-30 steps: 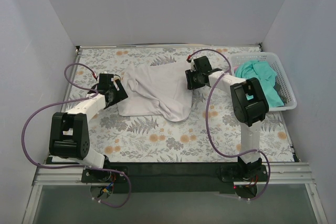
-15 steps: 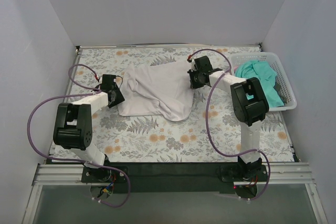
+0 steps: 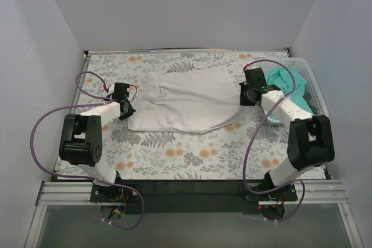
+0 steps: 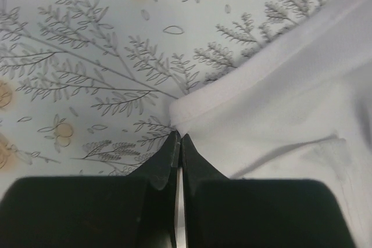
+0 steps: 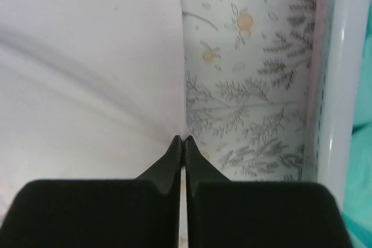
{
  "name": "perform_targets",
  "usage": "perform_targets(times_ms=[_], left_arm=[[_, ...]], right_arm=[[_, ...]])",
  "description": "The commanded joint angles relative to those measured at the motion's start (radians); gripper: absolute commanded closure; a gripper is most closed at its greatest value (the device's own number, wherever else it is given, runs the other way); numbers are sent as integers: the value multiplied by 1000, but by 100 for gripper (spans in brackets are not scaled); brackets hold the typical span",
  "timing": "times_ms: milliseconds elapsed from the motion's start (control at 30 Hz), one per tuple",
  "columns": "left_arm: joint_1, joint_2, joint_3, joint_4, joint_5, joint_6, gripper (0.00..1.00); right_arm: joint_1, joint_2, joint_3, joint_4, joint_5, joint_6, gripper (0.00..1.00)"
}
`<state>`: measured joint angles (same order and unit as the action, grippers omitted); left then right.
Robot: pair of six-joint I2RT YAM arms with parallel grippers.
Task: Fold and stack the t-shirts
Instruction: Flatten the tshirt out
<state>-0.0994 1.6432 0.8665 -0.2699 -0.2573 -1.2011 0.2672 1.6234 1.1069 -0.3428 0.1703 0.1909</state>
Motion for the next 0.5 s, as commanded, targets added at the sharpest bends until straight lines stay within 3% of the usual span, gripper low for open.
perform_targets(times_ms=[0,100,133,200,467], left_arm=[[6,-49,6,-144,-147,-44,100],[13,-127,-30,-180,-186,-72,100],[20,-149,-40,-183,-188,-74,100],[27,-201,-66,-196,-192,-89,100],[73,-391,-145,-284,-151,-156,100]], right_arm=[[12,-115,-122,-120,22,88,99],[13,-204,-225,-125,-23,117,99],[12,-227,-248,-121,-35,122,87],[13,-234,-287,-93,-57,120,83],[40,-198,-170,-61,-146,47,61]])
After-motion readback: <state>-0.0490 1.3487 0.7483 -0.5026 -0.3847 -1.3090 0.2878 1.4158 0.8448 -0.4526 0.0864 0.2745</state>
